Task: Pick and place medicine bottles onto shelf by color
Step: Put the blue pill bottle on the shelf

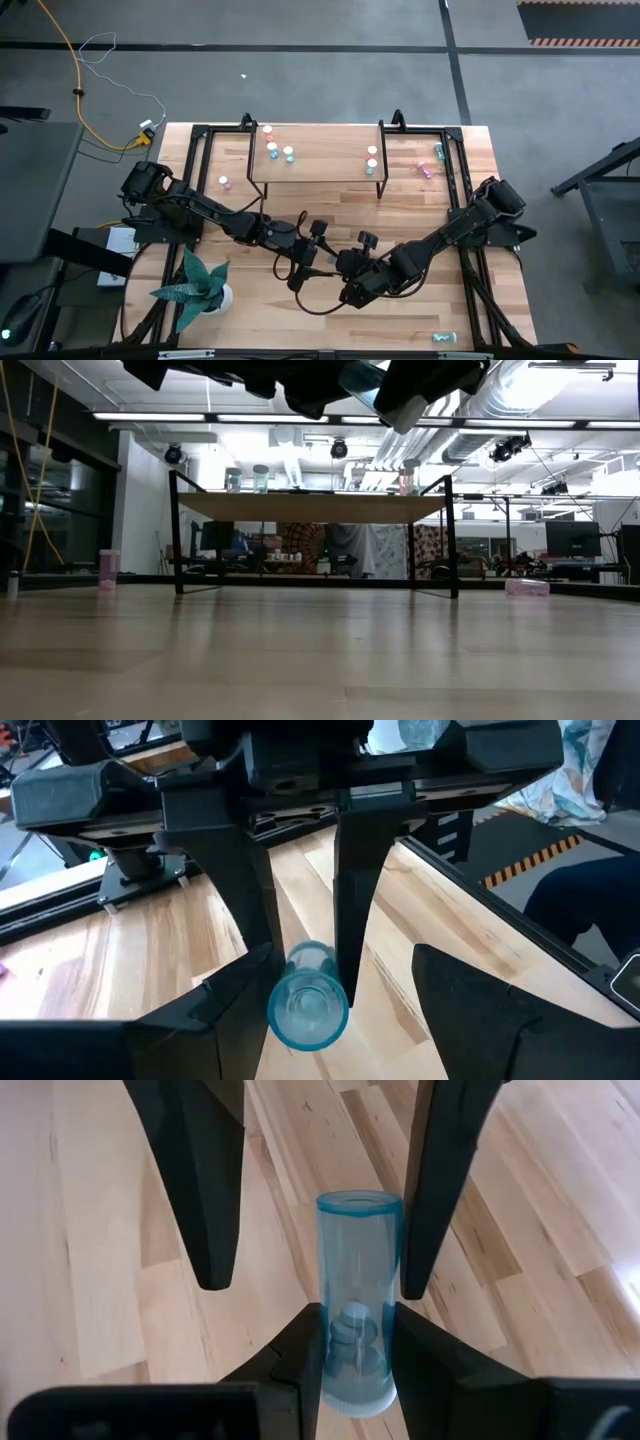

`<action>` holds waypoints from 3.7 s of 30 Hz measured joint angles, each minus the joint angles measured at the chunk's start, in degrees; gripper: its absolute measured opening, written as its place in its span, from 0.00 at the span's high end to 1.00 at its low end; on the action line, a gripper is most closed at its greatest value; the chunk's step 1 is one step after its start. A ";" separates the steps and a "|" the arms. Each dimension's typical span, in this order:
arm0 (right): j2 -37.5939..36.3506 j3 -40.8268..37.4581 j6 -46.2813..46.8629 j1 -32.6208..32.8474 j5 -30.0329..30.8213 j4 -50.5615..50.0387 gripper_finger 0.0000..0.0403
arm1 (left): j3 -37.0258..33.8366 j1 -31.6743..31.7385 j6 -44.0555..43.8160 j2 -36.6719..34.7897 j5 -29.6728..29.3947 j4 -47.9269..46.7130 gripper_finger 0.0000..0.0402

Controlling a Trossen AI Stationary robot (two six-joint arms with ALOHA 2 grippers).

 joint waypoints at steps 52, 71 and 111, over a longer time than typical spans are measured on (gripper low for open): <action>-4.33 0.00 -3.25 1.20 0.44 -2.01 0.73 | -0.04 0.09 -1.77 -1.32 -2.10 -5.10 0.79; -6.11 0.00 1.12 2.65 2.90 -2.74 0.72 | -0.04 0.44 -2.59 -1.36 -2.67 -5.39 0.79; -12.19 -42.12 13.58 12.13 35.37 44.24 0.44 | -12.94 5.45 -18.09 -9.25 -6.71 20.21 0.78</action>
